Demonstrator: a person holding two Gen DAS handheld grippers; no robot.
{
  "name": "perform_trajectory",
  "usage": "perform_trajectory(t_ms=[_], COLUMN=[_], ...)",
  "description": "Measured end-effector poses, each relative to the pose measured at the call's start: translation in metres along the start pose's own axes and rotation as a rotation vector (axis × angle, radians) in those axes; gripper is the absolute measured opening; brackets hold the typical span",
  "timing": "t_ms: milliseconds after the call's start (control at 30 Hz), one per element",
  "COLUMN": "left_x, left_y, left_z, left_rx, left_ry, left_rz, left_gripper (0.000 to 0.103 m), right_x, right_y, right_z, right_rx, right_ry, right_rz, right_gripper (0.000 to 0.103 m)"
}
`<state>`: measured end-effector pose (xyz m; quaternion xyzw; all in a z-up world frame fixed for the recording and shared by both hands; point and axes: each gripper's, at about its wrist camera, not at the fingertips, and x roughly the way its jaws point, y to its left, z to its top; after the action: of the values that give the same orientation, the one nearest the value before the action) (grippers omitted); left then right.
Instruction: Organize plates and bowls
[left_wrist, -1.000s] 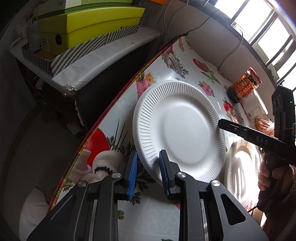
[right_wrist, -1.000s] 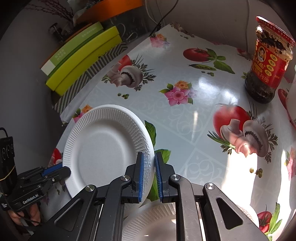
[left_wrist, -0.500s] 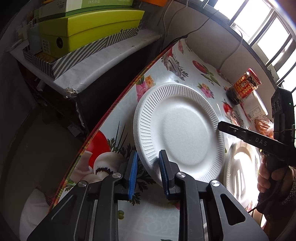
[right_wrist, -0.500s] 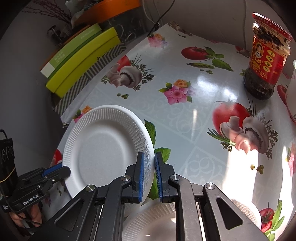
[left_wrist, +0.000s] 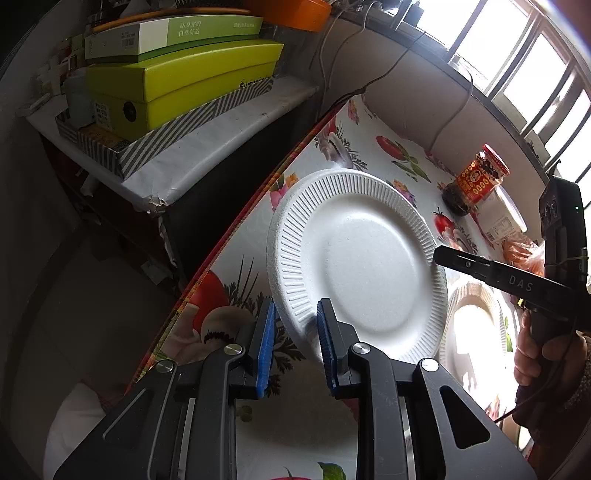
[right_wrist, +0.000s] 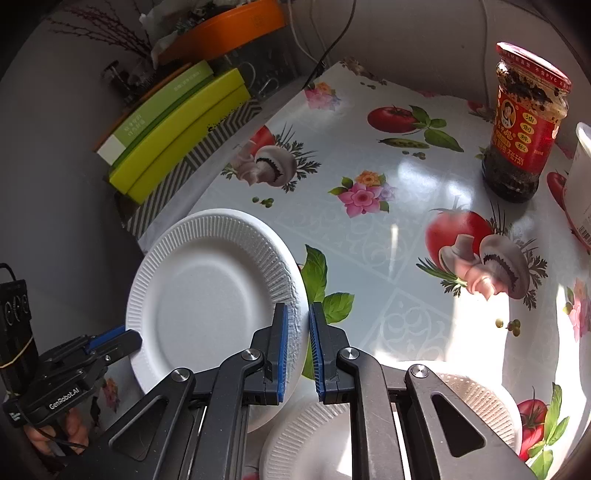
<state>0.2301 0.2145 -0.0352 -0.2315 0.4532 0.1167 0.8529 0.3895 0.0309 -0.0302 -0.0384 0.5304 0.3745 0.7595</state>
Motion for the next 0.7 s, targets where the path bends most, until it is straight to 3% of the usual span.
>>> perform_trajectory(t_ms=[700], left_x=[-0.058], left_y=[-0.008], left_z=[-0.029], left_rx=[0.028], left_ry=[-0.067], left_rz=[-0.027], left_gripper=[0.024], right_x=[-0.059], right_y=[0.028], right_z=[-0.038], right_rx=[-0.010], right_ry=[-0.049], right_rz=[0.009], right_gripper=[0.012])
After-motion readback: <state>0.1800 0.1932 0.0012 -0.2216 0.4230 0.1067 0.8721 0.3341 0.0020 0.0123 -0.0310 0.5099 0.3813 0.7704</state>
